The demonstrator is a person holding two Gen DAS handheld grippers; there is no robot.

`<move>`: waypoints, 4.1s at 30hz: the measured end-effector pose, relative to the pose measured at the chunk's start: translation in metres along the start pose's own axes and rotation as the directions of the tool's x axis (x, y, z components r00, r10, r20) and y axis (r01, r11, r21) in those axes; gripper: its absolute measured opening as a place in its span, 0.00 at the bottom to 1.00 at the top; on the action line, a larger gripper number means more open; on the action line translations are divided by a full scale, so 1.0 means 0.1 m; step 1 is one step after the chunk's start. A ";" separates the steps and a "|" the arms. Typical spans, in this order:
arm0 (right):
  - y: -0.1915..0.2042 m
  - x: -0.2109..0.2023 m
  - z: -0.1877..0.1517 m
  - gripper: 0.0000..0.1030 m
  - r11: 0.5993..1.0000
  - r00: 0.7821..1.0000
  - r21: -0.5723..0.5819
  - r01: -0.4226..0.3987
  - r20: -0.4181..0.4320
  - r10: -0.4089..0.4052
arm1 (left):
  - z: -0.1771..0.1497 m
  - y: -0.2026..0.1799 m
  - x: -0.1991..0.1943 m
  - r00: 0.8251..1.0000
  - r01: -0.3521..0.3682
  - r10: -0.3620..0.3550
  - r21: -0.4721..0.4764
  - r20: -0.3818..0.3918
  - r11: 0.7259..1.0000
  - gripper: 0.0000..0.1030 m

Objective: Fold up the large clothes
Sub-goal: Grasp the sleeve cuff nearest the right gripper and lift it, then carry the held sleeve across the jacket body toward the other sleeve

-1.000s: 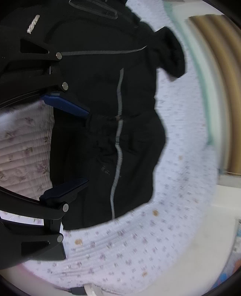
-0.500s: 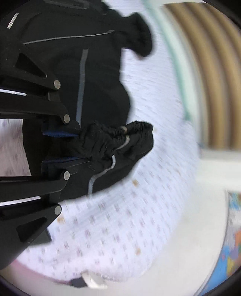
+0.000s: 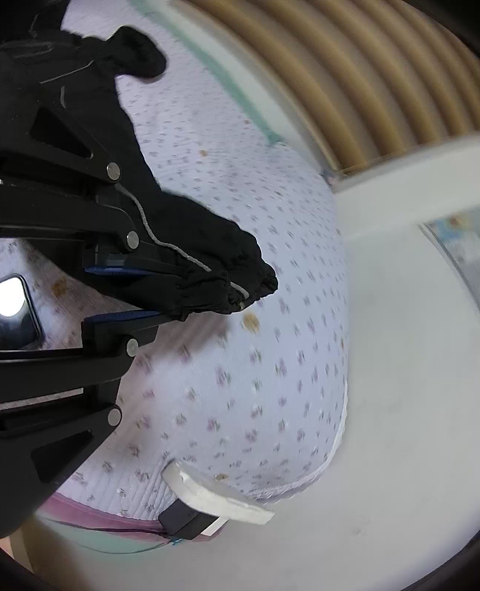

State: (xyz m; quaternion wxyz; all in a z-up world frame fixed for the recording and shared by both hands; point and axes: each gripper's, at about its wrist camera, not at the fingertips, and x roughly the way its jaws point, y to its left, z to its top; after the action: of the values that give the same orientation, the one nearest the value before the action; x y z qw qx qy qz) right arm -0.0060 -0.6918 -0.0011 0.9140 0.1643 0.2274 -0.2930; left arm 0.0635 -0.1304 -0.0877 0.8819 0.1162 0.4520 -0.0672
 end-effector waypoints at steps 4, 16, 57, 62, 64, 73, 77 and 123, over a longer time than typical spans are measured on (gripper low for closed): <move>-0.12 0.33 -0.06 0.19 1.000 0.995 -0.002 -0.002 -0.099 0.002 | 0.01 -0.14 0.02 1.000 0.005 -0.005 0.034 -0.007 0.999 0.99; -0.23 0.66 -0.25 0.35 0.982 0.967 0.060 -0.180 -0.174 0.187 | 0.01 -0.34 0.01 1.000 0.009 -0.007 0.093 -0.012 0.996 0.99; 4.74 0.07 -2.84 0.22 0.563 0.664 -0.400 -0.723 -0.628 0.407 | 0.38 1.16 0.45 0.915 0.400 -0.374 -0.221 0.151 0.890 0.97; 4.86 0.44 -3.38 0.24 0.581 0.663 -0.417 -0.699 -0.682 0.308 | 0.42 1.18 0.74 0.907 0.421 -0.407 -0.241 0.105 0.875 0.96; 4.87 0.49 -3.48 0.28 0.574 0.670 -0.437 -0.693 -0.684 0.289 | 0.46 1.18 0.85 0.901 0.433 -0.426 -0.251 0.085 0.866 0.96; 4.50 -0.16 -2.83 0.48 0.538 0.631 -0.379 -0.753 -0.647 0.428 | 0.81 1.08 1.07 0.835 0.538 -0.549 -0.277 0.043 0.796 0.96; 4.13 -0.42 -2.41 0.50 0.599 0.724 -0.424 -0.680 -0.518 0.456 | 0.99 0.79 1.34 0.833 0.529 -0.553 -0.268 -0.015 0.805 0.96; 4.78 0.18 -2.91 0.55 0.658 0.755 -0.442 -0.610 -0.576 0.313 | 0.57 2.03 0.75 0.947 0.307 -0.260 -0.289 0.189 0.907 0.51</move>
State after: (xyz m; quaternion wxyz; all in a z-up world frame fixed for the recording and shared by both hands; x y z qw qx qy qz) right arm 0.2058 -0.2039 -0.1752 0.8813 -0.0202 0.4630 0.0926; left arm 0.1967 0.0488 -0.0871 0.9005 -0.0979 0.4031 -0.1302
